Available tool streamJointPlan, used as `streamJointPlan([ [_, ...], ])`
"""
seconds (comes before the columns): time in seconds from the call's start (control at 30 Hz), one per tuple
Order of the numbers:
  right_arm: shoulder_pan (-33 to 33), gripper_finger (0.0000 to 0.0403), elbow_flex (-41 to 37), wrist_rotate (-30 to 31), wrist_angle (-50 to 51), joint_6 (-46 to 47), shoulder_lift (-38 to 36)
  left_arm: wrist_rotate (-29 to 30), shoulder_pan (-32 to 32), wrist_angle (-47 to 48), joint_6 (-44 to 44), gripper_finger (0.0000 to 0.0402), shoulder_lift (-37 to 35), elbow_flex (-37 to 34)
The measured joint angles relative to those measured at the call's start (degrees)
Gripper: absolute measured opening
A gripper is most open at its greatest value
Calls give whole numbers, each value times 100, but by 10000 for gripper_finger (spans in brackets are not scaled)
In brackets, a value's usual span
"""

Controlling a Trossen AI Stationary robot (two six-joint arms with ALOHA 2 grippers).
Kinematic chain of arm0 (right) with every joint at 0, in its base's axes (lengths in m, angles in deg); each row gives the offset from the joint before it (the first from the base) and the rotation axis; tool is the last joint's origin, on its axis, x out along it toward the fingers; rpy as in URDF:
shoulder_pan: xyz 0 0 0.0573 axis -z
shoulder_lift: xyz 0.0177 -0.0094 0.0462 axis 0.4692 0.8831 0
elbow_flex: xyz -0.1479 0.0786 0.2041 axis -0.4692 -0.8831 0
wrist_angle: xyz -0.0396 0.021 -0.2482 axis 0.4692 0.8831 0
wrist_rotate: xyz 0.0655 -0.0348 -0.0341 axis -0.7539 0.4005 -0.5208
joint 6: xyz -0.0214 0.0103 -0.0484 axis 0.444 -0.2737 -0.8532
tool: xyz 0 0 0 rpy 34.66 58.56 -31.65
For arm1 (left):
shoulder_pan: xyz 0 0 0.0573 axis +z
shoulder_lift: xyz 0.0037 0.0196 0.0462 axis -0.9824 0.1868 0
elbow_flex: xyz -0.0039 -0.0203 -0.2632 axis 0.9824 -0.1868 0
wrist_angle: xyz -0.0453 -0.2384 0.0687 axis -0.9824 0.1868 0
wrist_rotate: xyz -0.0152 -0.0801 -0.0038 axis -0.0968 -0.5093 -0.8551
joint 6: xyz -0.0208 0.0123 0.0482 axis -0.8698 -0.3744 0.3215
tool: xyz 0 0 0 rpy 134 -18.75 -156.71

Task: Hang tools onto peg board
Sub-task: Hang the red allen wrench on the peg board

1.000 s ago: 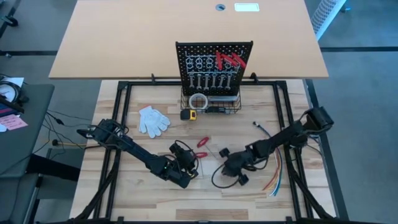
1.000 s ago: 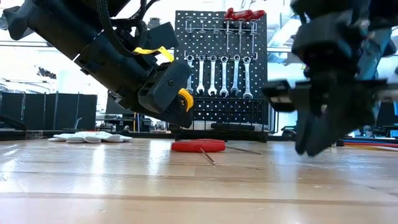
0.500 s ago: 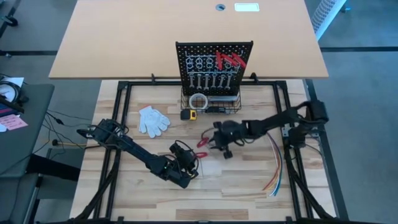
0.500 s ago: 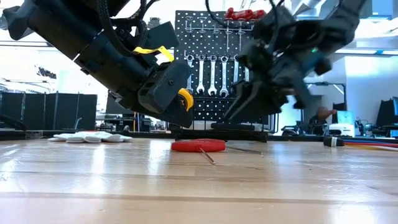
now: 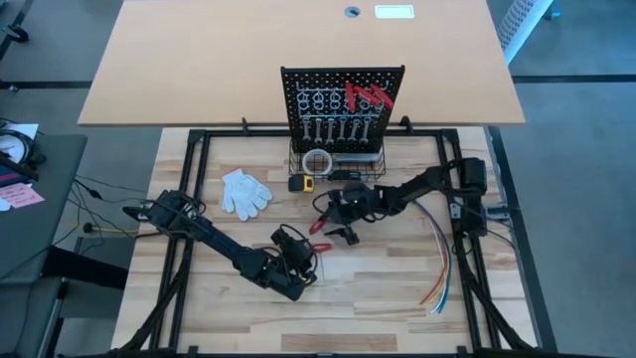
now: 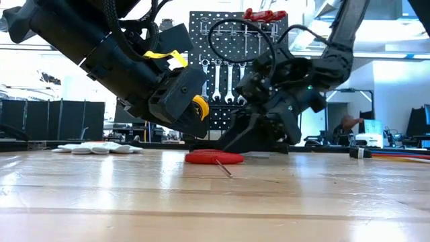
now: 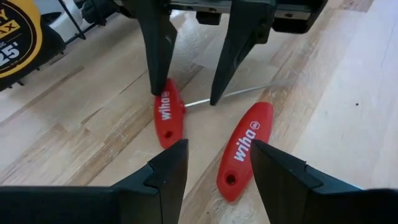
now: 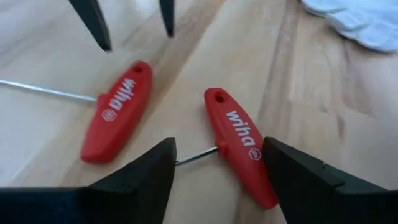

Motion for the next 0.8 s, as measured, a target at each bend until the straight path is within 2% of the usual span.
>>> streamJointPlan([
  [0.13,-6,223,21,-75,521,38,-148,-6,-2,0,0,170,0,0],
  [0.33,-163,205,-11,-80,2186,588,-1147,-66,-9,31,0,170,0,0],
  [0.47,-552,200,-53,-75,3148,998,-1737,-70,-7,35,0,170,0,0],
  [0.57,-1027,197,-244,13,3236,1079,-2033,-74,-7,33,-1,170,0,0],
  [0.7,-1596,190,-545,610,2621,777,-2569,-79,-7,32,-9,170,0,0],
  [0.8,-1626,178,-975,1076,2216,524,-3037,-106,-28,31,-11,170,0,0],
])
